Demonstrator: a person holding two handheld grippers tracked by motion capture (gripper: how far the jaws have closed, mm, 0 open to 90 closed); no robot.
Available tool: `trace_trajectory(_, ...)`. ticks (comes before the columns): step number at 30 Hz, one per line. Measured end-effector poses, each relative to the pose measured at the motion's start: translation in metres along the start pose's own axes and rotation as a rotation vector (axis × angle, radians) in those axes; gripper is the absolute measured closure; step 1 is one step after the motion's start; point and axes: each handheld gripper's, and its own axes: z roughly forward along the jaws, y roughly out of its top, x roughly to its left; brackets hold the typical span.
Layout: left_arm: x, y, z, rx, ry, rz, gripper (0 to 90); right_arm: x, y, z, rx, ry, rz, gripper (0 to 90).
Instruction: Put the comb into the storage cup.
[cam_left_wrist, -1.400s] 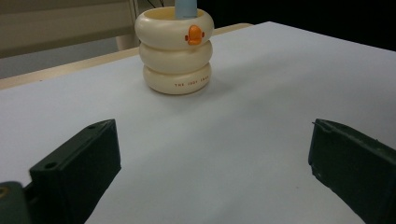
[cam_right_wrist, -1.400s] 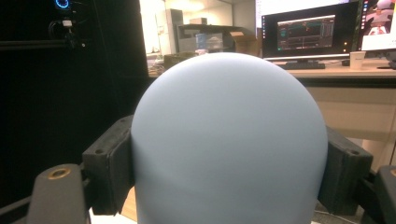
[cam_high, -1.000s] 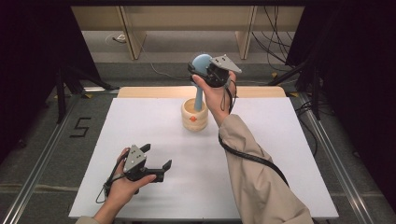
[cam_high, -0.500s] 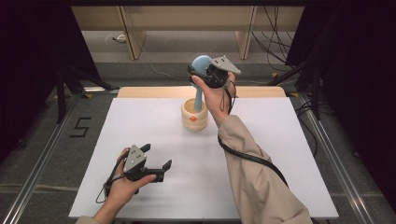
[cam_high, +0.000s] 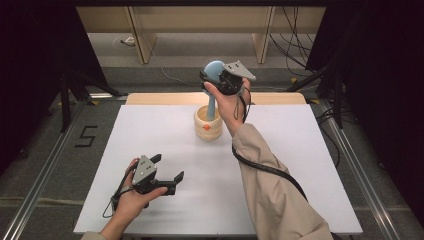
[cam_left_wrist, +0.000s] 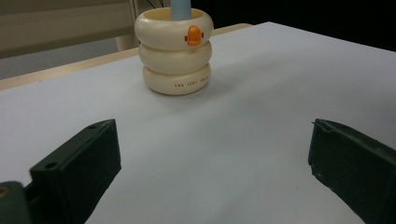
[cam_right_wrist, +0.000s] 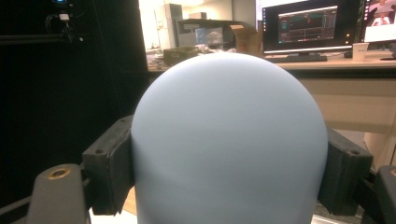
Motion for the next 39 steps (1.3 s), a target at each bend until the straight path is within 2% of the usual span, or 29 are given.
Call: trace_trajectory(39, -0.001, 0.0, 0.001, 0.0, -0.001, 0.002, 1.9, 0.0, -0.018, 0.007, 0.02, -0.017, 0.018, 21.2)
